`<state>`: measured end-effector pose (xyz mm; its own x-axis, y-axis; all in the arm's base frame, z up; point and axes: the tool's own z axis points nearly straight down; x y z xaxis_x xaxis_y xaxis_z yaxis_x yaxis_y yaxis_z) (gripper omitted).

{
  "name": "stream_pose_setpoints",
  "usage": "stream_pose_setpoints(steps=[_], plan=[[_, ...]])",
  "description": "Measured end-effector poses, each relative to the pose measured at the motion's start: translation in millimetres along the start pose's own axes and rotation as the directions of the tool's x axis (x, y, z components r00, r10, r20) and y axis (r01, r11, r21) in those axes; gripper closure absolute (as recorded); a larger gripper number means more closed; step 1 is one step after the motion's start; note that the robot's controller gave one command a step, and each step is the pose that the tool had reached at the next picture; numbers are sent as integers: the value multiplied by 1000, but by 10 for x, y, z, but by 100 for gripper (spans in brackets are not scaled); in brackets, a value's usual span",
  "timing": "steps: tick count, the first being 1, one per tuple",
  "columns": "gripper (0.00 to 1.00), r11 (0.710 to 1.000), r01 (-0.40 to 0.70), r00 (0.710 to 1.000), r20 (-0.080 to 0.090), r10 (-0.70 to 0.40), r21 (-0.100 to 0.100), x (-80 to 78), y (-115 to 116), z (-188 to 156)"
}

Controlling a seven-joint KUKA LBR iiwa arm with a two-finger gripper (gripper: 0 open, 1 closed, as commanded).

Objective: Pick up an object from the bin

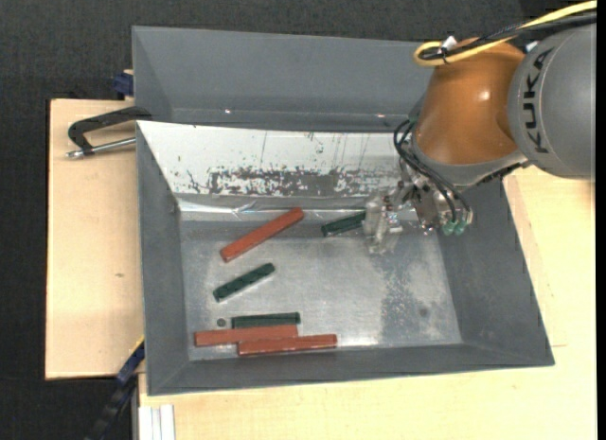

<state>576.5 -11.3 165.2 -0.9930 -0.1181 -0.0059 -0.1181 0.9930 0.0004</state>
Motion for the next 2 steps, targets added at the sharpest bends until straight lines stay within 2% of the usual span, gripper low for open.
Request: stream_pose_setpoints(steps=[1, 2], plan=[[0, 1000, 0, 1000, 0, 0, 0, 0, -1, 0], [0, 1000, 0, 1000, 0, 0, 0, 0, 0, 0]])
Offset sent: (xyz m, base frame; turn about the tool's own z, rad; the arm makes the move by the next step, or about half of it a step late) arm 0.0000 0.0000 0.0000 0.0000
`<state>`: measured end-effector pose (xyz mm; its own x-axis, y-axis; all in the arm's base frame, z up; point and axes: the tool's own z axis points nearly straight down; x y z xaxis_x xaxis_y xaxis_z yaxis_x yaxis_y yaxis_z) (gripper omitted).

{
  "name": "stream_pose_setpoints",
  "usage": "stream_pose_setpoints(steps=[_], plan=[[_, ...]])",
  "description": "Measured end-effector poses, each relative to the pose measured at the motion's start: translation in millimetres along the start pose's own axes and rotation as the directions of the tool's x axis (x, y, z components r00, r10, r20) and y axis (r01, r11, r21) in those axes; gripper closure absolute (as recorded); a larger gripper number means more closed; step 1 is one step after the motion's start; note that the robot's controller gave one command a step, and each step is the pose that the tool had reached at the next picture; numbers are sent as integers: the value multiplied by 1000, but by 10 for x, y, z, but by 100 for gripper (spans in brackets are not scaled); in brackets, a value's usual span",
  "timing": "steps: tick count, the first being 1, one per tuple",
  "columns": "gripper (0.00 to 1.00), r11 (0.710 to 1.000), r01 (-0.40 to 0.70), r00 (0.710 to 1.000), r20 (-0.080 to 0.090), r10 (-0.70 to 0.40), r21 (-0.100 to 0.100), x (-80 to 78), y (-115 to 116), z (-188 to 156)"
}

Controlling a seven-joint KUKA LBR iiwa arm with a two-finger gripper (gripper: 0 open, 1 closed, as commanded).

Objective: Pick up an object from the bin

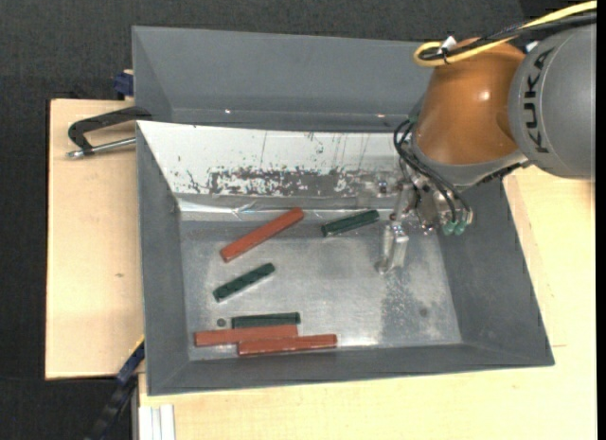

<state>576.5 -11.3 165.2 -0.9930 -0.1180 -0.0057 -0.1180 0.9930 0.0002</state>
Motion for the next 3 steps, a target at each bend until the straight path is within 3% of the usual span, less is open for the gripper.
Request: stream_pose_setpoints(steps=[1, 3], plan=[[0, 999, -42, 999, 2, 42, 0, -100, -59, 152], [0, 995, -105, 995, -4, 105, -1, -197, 125, 593]])
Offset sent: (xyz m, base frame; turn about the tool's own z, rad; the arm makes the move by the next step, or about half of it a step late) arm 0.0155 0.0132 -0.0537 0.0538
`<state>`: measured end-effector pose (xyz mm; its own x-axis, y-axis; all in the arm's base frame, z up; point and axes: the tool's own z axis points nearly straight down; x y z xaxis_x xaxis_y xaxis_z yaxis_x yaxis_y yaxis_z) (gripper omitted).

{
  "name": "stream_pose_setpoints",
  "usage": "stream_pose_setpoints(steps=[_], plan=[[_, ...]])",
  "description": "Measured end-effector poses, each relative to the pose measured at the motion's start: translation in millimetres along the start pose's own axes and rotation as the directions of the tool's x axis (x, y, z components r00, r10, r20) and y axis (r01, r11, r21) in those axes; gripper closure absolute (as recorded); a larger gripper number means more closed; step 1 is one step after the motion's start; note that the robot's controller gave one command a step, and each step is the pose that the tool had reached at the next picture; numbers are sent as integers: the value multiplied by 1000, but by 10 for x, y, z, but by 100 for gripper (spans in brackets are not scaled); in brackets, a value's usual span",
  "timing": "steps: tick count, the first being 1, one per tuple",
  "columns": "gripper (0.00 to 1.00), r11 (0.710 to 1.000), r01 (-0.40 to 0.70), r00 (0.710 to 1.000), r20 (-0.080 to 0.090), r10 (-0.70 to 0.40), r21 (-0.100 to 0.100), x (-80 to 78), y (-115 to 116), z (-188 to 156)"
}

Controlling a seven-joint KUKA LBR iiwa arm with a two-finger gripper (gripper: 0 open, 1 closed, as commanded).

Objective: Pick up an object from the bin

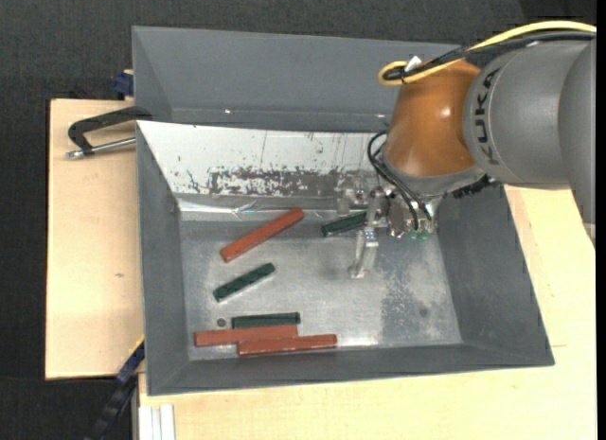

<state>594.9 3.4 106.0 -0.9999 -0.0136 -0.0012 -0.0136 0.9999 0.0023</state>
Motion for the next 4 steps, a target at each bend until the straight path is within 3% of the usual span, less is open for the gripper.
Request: stream_pose_setpoints(steps=[1, 2, 3, 4], plan=[[100, 992, -125, 992, 13, 125, 1, -102, -204, 312], [100, 992, -125, 992, 13, 125, 1, -102, -204, 312], [100, 993, -121, 993, 9, 121, 0, 124, -120, -1303], [0, 993, -121, 993, 4, 121, 1, 135, -119, -1281]])
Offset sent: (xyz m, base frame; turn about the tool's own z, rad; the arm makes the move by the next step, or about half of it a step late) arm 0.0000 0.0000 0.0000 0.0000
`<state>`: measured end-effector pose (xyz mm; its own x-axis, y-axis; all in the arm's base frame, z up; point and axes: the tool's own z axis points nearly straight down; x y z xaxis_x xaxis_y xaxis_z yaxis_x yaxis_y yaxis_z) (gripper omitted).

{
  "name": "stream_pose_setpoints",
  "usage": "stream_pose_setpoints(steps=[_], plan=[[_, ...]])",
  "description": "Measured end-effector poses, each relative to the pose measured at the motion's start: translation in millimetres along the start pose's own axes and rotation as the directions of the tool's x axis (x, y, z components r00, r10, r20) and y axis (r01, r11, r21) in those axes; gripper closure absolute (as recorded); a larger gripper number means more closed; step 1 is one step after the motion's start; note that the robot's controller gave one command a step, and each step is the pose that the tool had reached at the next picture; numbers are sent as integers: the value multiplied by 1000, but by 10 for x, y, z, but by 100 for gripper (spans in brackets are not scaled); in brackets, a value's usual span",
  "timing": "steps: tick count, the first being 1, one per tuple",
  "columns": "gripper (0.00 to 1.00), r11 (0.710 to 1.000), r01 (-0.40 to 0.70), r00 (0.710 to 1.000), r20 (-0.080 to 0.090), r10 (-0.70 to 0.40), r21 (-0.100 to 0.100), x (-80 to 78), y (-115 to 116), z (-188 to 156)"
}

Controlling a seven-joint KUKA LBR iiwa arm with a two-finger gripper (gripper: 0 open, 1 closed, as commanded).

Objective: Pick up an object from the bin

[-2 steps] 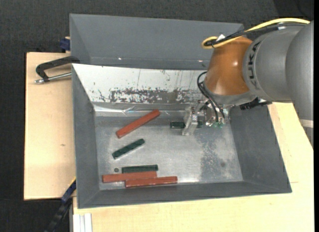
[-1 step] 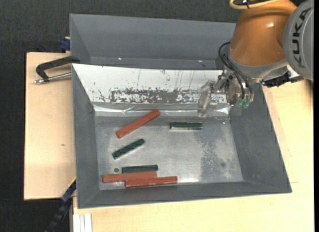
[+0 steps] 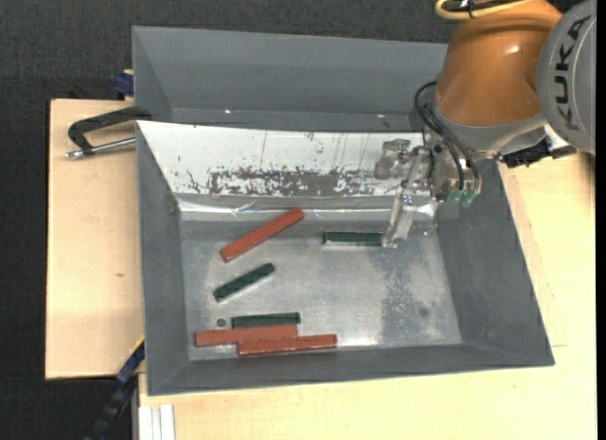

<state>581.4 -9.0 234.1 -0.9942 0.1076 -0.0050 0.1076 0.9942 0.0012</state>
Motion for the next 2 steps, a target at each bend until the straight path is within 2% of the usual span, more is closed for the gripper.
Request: stream_pose_setpoints(steps=[1, 2], plan=[[0, 1000, 0, 1000, 0, 0, 0, 0, 0, 0], [0, 999, 48, 999, 3, -48, 0, 139, 127, 583]])
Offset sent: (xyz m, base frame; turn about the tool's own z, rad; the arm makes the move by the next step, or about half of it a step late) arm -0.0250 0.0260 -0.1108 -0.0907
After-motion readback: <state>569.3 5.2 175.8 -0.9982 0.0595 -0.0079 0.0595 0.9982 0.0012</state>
